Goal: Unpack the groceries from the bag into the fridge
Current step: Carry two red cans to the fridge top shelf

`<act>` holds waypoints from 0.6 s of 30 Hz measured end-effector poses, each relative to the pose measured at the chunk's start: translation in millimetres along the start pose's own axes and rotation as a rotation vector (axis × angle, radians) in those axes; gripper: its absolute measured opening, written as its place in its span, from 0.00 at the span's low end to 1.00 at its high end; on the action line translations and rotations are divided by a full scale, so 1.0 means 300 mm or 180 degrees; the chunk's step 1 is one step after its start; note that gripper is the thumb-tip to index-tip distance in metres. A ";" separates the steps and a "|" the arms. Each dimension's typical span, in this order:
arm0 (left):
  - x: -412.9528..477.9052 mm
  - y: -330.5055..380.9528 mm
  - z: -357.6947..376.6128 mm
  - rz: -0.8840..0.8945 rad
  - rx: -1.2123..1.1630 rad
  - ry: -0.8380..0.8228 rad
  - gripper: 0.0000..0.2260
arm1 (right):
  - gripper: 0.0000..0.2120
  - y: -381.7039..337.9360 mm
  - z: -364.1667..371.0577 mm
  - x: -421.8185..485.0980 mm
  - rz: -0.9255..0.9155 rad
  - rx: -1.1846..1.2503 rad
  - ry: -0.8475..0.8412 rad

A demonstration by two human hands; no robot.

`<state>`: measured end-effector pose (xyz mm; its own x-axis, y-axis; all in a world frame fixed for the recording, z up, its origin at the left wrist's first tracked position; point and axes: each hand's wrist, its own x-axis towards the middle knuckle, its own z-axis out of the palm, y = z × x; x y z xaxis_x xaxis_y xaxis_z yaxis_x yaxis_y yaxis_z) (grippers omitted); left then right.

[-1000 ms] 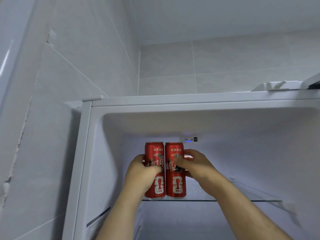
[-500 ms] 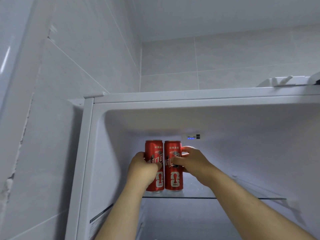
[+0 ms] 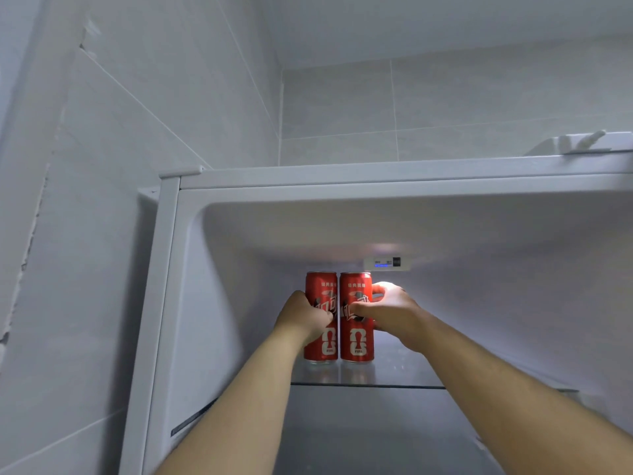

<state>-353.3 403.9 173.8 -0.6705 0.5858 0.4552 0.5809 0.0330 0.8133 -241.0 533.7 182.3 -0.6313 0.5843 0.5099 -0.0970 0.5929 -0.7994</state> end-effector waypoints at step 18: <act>0.139 -0.014 0.067 -0.0377 -0.0043 -0.0366 0.22 | 0.22 0.056 -0.038 0.140 0.0391 -0.0337 -0.0061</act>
<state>-374.4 444.6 182.2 -0.6763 0.6674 0.3118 0.4941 0.0970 0.8639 -260.5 574.5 193.8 -0.6481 0.6460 0.4033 0.0628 0.5732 -0.8170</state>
